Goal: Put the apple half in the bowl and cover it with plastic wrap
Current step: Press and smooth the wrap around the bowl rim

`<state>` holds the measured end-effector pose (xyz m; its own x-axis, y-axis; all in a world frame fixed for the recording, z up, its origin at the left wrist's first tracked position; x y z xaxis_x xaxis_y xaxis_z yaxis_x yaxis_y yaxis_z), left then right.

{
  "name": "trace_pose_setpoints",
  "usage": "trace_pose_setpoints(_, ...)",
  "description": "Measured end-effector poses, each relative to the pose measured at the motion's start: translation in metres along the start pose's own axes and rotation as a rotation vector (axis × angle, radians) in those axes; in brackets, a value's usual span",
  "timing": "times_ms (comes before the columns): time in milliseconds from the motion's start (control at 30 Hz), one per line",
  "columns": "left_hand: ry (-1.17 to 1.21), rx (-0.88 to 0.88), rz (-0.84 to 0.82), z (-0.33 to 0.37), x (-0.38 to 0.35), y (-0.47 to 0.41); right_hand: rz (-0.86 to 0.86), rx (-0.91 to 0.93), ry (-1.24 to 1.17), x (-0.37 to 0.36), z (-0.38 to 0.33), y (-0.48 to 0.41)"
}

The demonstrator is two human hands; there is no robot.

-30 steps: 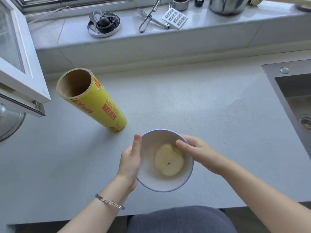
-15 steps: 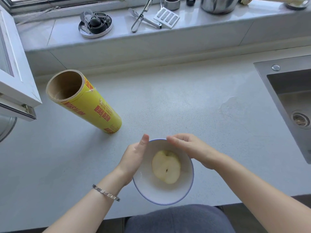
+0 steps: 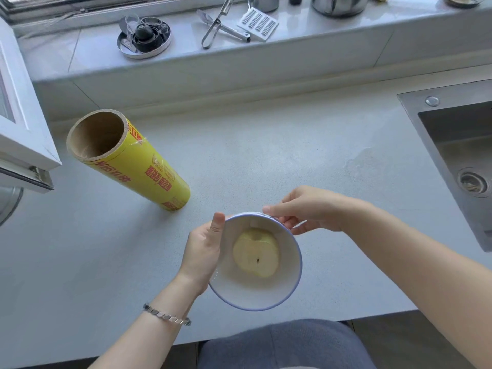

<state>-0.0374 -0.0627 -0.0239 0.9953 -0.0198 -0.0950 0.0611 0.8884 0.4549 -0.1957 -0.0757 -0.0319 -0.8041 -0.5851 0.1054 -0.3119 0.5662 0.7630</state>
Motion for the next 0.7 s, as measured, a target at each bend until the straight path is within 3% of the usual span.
trace_pose_setpoints(200,-0.009,-0.044,-0.057,0.003,-0.002,0.001,-0.201,0.019,-0.018,-0.008,-0.001,0.008)
trace_pose_setpoints(367,-0.024,-0.028,-0.098,0.004,-0.007,0.006,-0.26,0.061,0.064,-0.018,-0.001,0.016)
trace_pose_setpoints(700,0.041,0.016,-0.119,0.004,-0.012,0.008,0.174,0.135,-0.106,0.003,-0.009,0.016)
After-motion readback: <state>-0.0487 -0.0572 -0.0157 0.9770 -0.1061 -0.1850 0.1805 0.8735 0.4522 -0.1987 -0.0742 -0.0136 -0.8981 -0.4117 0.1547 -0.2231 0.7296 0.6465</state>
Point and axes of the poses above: each hand's wrist, its own y-axis away from the middle knuckle, its own x-axis out of the back of the hand, z = x × y, the point moved 10 cm from there along -y, towards the middle knuckle, and after that the axes turned 8 degrees about y, right-handed, at the moved point
